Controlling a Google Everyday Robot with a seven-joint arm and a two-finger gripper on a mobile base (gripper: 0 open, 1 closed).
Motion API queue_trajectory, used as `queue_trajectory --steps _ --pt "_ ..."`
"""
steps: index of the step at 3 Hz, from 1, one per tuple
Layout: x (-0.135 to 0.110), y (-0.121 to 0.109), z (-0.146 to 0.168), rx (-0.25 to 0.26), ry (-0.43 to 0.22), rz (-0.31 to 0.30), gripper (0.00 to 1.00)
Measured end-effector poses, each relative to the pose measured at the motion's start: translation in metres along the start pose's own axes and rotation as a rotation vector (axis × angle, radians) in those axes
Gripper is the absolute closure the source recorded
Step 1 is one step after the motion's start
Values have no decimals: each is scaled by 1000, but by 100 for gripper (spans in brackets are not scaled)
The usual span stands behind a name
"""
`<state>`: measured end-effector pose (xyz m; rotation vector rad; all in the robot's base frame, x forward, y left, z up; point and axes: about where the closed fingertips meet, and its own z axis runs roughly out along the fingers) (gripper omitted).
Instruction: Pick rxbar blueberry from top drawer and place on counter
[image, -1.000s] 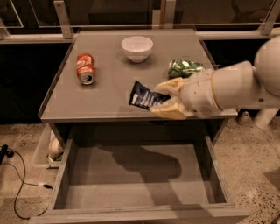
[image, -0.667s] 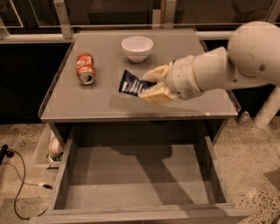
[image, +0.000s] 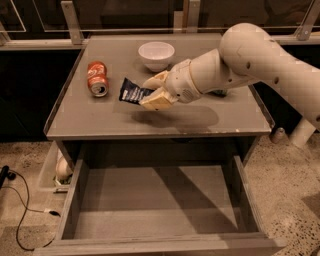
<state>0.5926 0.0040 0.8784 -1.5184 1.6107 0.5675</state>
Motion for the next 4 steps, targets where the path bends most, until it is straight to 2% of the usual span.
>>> queue_trajectory --steps 1,2,3,4 --pt "10 -14 18 -3 9 29 100" --pt "26 -36 32 14 21 84 100" --pt "27 -36 32 14 22 87 81" --pt "27 -36 32 14 22 87 58"
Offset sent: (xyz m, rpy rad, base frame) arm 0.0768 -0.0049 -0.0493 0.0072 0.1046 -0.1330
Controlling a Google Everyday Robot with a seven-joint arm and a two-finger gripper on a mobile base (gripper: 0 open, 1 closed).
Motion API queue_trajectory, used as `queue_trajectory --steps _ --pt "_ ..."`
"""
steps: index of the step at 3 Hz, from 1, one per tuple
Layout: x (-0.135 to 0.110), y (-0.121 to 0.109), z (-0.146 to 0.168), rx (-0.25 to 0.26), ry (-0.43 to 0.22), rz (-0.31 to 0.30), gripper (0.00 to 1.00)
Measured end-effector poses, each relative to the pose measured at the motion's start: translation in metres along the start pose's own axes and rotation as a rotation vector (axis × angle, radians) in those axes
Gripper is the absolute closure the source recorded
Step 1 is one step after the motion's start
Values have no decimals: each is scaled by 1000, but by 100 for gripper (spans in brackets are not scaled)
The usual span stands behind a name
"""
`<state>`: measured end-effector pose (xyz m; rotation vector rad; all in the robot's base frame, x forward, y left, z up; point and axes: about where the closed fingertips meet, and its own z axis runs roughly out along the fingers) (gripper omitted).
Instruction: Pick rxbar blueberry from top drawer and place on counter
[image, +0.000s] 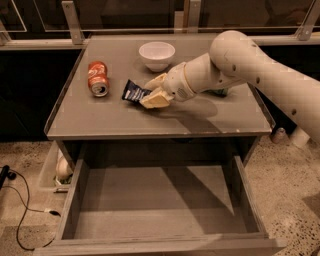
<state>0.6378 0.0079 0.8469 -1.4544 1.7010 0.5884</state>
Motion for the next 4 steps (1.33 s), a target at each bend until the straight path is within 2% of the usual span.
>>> queue_trajectory --steps 2,3,4 --pt "0 0 0 0 0 0 12" --pt "0 0 0 0 0 0 0" --pt "0 0 0 0 0 0 0"
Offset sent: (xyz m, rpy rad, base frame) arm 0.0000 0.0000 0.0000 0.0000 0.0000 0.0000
